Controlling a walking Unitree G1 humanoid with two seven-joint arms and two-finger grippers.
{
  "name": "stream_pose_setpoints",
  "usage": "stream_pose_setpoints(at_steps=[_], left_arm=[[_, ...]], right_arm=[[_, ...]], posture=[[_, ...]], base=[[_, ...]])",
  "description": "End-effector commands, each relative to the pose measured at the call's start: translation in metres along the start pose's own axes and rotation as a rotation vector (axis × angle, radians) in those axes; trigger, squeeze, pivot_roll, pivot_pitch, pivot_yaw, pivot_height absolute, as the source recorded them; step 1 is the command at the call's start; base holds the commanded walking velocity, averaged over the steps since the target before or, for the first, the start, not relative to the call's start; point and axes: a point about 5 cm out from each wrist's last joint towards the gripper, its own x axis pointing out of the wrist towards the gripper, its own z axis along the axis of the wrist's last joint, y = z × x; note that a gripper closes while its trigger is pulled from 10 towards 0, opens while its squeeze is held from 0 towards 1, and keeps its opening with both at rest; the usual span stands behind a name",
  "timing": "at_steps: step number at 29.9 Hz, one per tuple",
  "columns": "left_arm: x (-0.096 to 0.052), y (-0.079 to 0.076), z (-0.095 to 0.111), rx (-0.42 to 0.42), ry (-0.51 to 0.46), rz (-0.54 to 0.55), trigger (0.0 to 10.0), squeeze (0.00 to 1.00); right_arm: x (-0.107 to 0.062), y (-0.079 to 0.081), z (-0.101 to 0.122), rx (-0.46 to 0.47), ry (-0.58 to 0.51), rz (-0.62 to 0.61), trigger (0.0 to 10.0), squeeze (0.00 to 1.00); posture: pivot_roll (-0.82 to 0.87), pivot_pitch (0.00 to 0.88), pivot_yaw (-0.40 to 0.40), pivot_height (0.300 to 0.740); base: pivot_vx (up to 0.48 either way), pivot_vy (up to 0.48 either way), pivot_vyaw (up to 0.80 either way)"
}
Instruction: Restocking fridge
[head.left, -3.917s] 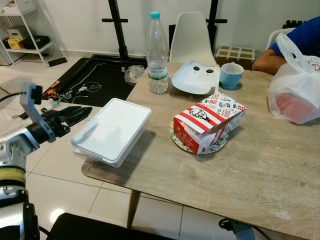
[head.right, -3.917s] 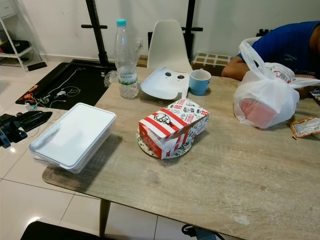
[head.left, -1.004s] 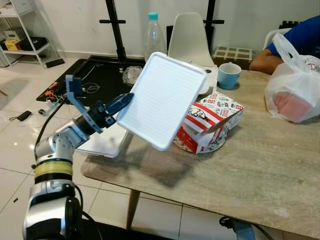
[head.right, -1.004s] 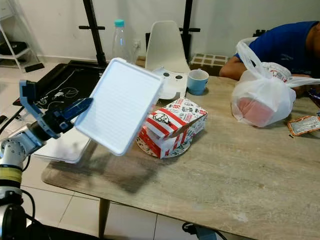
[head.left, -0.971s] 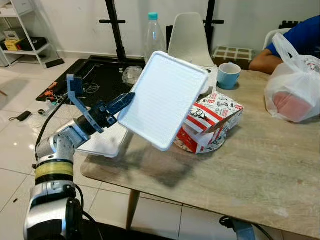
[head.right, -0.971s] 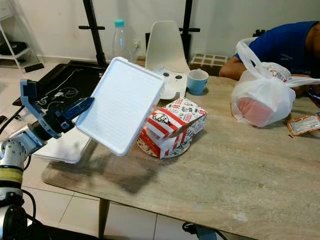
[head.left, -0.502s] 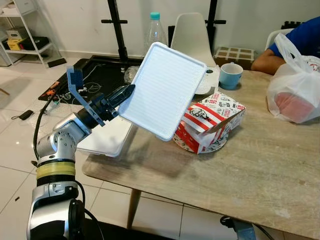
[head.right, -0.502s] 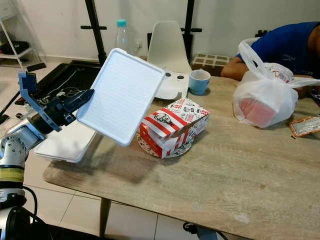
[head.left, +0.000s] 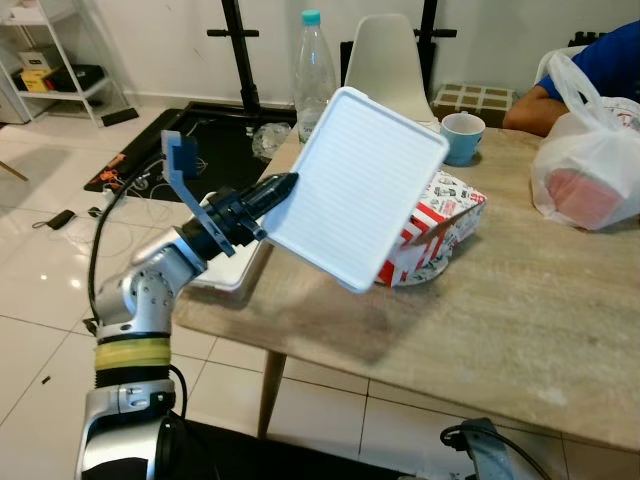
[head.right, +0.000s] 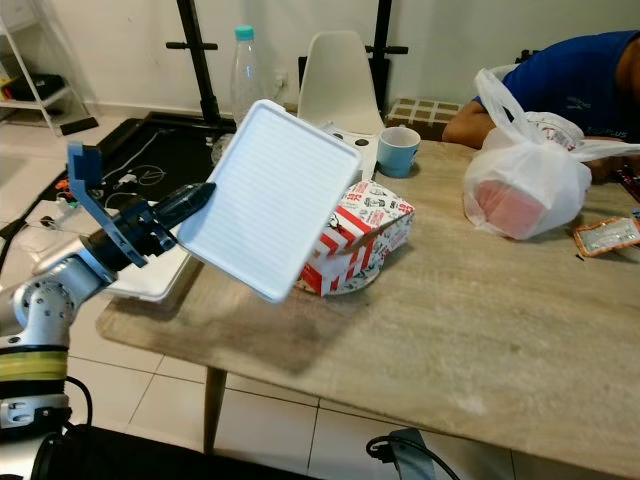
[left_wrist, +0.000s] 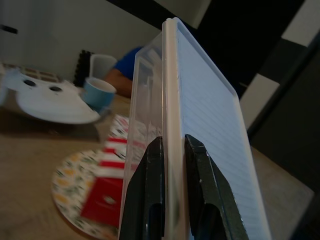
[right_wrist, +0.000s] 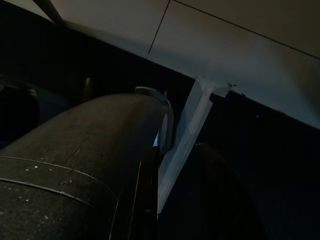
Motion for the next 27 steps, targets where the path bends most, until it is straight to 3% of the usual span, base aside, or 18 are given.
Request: stream_pose_setpoints(at_steps=[1,13,21,27], left_arm=[[0.004,-0.007,0.0,-0.003,-0.025,-0.028,10.0,0.0],[0.011,-0.015,-0.008,-0.027,-0.015,-0.058,10.0,0.0],[0.015,-0.018,-0.012,-0.041,-0.017,-0.064,10.0,0.0],[0.015,-0.012,-0.014,-0.022,-0.041,-0.021,10.0,0.0]], right_arm=[[0.0,-0.001,0.001,0.005,-0.007,-0.004,10.0,0.0],[0.0,0.0,0.003,-0.002,-0.014,-0.004,10.0,0.0],[0.001,0.001,0.019,-0.006,-0.059,-0.003,10.0,0.0],[0.001,0.002,0.033,0.015,-0.113,0.011,10.0,0.0]], posture=[[-0.06,0.0,0.037,0.74],[-0.06,0.0,0.038,0.74],[-0.06,0.0,0.038,0.74],[-0.06,0.0,0.041,0.74]], base=[[-0.364,0.0,0.0],[-0.365,0.0,0.0],[-0.361,0.0,0.0],[0.0,0.0,0.0]])
